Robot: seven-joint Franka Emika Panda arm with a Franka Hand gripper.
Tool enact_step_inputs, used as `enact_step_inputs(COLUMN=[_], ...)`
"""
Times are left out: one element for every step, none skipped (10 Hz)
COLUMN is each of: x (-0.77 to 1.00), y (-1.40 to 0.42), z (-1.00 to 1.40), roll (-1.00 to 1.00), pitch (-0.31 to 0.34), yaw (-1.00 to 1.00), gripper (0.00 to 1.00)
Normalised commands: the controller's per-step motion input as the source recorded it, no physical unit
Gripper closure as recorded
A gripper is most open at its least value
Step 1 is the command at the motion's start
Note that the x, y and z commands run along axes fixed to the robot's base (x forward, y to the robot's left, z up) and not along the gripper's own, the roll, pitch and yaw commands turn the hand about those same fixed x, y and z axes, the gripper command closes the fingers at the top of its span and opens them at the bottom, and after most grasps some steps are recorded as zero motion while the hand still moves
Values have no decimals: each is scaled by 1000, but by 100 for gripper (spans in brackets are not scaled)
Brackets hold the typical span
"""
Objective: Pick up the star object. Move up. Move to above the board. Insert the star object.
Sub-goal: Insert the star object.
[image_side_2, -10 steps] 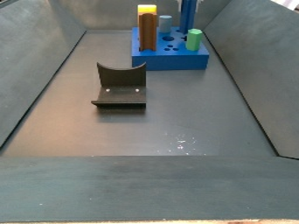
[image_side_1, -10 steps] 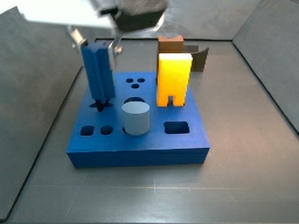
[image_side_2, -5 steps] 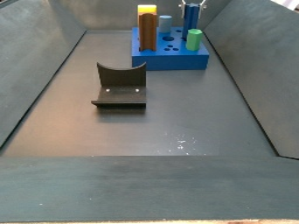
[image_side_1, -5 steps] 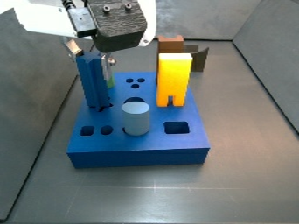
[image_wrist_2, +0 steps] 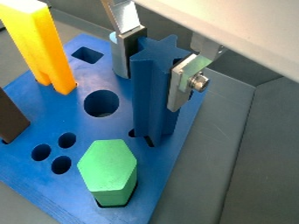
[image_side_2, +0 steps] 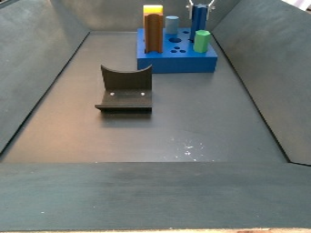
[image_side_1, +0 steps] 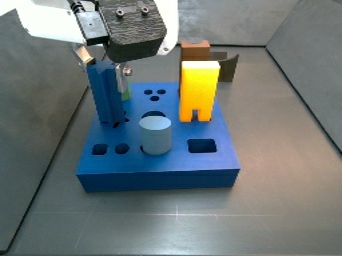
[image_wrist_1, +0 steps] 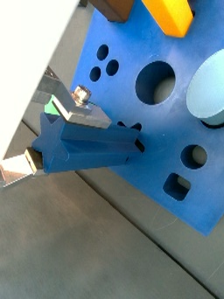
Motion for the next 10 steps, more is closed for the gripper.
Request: enact_step_inputs(x=[160, 183, 217, 154, 91, 20, 0, 0, 0, 0], y=[0, 0, 0, 0, 0, 0, -23, -14, -14, -49], z=[-377, -417, -411, -451, -491, -817, -983, -900, -931, -991], roll=[34, 36, 33, 23, 31, 41, 96, 97, 87, 103], pitch=[0, 0, 0, 0, 0, -73, -91, -77, -93, -101], yaw=[-20, -11, -20, -103, -174, -160, -131, -123, -123, -117], gripper=[100, 100, 100, 100, 100, 100, 100, 100, 100, 100])
